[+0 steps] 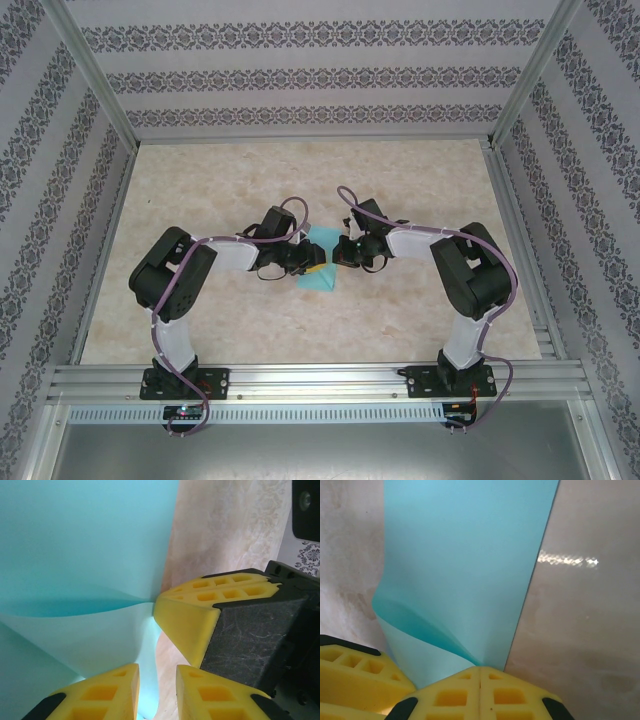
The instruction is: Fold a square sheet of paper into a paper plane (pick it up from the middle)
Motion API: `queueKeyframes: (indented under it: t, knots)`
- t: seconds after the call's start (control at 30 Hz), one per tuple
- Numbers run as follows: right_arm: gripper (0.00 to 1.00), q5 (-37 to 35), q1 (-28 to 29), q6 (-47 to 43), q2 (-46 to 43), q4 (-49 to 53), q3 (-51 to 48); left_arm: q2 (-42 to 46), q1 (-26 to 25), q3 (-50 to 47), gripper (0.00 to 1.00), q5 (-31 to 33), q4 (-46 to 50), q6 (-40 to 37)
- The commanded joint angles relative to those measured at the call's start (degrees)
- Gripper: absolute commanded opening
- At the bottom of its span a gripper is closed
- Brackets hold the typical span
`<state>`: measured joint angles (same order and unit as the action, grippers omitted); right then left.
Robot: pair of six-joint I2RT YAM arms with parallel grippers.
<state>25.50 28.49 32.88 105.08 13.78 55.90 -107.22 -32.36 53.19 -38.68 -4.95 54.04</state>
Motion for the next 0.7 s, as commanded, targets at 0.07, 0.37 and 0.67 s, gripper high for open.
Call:
queueKeyframes:
  t: [0.07, 0.37, 0.67]
  knots:
    - [0.06, -1.2, 0.4, -1.3, 1.3, 0.5, 1.7, -1.1, -0.9, 1.8, 0.27, -0.1, -0.4, -2.2]
    - [0.06, -1.2, 0.4, -1.5, 1.7, 0.3, 1.7, -1.2, -1.0, 1.9, 0.26, 1.2, 1.5, -2.8]
    - [0.06, -1.2, 0.4, -1.3, 2.1, 0.4, 1.5, -1.8, -1.0, 1.9, 0.26, 2.1, 2.8, -3.2]
